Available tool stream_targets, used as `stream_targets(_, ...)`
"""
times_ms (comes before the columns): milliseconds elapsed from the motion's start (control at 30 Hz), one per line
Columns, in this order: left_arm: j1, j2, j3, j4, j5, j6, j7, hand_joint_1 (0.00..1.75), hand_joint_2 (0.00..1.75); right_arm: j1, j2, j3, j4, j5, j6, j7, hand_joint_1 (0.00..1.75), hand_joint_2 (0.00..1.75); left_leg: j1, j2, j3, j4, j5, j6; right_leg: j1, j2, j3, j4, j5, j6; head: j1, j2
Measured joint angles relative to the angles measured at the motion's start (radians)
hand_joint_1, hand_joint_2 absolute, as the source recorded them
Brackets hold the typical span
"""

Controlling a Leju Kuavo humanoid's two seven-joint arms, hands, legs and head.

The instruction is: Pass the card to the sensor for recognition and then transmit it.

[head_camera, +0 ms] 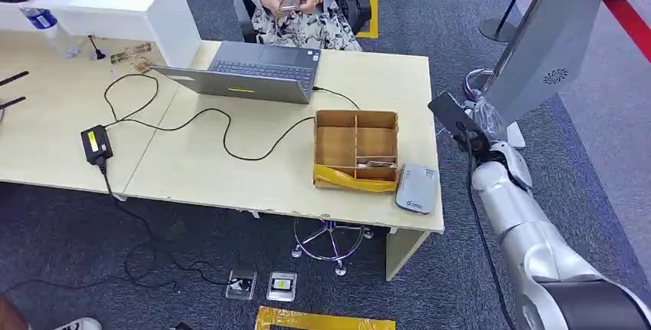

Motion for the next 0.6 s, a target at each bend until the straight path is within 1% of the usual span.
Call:
stream_targets(100, 0.003, 0.000, 0.001, 0.000, 0.000, 0.000, -0.009, 0.00, 0.00, 0.013, 0.000, 0.007, 0.000, -0.011, 0.016, -0.017, 1.75, 1.75, 0.000, 0.000, 0.000, 0.000, 0.000, 0.000, 0.000, 0.000, 0.000, 0.000, 0.000, 0.000, 0.000, 0.000)
stream_targets(200, 0.004, 0.000, 0.001, 0.000, 0.001, -0.001, -0.018, 0.00, 0.00, 0.030, 0.000, 0.018, 0.000, -0.036, 0.037, -0.059, 1.75, 1.75, 0.000, 0.000, 0.000, 0.000, 0.000, 0.000, 0.000, 0.000, 0.000, 0.000, 0.000, 0.000, 0.000, 0.000)
stream_targets(300, 0.003, -0.001, 0.001, 0.000, 0.001, -0.001, -0.021, 0.00, 0.00, 0.051, 0.000, 0.027, -0.006, -0.050, 0.048, -0.083, 1.75, 1.75, 0.000, 0.000, 0.000, 0.000, 0.000, 0.000, 0.000, 0.000, 0.000, 0.000, 0.000, 0.000, 0.000, 0.000)
stream_targets(433, 0.003, -0.001, 0.001, 0.000, 0.003, 0.000, -0.021, 0.00, 0.00, 0.067, 0.001, 0.045, -0.009, -0.059, 0.057, -0.095, 1.75, 1.75, 0.000, 0.000, 0.000, 0.000, 0.000, 0.000, 0.000, 0.000, 0.000, 0.000, 0.000, 0.000, 0.000, 0.000)
stream_targets(600, 0.003, -0.001, 0.001, 0.000, 0.010, 0.003, -0.020, 0.00, 0.00, 0.093, 0.000, 0.068, -0.010, -0.095, 0.048, -0.091, 1.75, 1.75, 0.000, 0.000, 0.000, 0.000, 0.000, 0.000, 0.000, 0.000, 0.000, 0.000, 0.000, 0.000, 0.000, 0.000)
